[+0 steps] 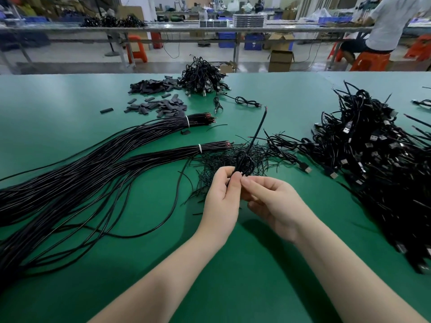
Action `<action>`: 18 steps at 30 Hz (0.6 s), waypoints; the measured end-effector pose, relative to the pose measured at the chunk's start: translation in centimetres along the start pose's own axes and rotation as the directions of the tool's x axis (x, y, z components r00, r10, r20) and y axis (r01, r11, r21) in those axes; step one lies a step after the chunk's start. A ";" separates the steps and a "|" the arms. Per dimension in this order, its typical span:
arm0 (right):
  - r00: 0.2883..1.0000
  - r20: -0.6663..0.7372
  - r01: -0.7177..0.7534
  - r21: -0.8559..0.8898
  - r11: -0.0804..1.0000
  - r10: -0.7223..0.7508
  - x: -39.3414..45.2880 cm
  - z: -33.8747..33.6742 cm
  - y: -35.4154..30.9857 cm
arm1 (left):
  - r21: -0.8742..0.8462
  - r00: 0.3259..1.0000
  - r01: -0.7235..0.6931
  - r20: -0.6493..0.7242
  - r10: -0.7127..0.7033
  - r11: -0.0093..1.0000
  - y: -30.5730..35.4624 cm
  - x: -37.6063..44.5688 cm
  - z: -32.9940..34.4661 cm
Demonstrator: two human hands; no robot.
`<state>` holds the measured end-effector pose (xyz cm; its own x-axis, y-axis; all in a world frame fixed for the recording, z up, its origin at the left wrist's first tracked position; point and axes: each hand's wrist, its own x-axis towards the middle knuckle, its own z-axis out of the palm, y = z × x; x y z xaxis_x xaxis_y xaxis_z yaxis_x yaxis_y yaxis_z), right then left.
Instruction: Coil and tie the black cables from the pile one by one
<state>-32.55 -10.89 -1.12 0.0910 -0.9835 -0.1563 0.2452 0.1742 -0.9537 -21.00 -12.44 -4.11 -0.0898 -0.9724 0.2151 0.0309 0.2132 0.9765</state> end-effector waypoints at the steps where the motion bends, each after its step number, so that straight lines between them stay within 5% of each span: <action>1: 1.000 0.008 -0.029 0.037 0.999 0.029 0.0 -0.1 -0.1 | -0.034 1.000 0.018 0.009 -0.018 0.999 0.0 0.0 0.0; 7: 0.996 0.044 -0.083 0.107 0.991 0.079 0.0 -0.4 -0.2 | -0.064 1.000 0.009 0.017 -0.008 0.998 0.0 0.0 0.0; 12: 0.995 -0.098 0.025 0.085 0.996 -0.016 0.1 0.1 0.3 | -0.023 0.999 0.004 -0.038 -0.005 1.000 -0.1 0.0 -0.1; 14: 0.961 -0.205 0.161 -0.126 0.979 -0.184 0.2 0.1 0.6 | -0.022 0.998 0.006 -0.062 -0.008 1.000 0.0 0.1 -0.1; 18: 0.833 -0.223 0.314 -0.562 0.765 -0.506 0.3 0.4 1.3 | -0.044 0.997 0.028 -0.072 -0.032 0.999 0.2 0.0 0.0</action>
<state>-31.80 -10.90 -2.25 -0.2633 -0.9185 0.2949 -0.3262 -0.2029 -0.9233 -20.95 -12.43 -3.90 -0.0186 -0.9830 0.1828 0.0717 0.1811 0.9808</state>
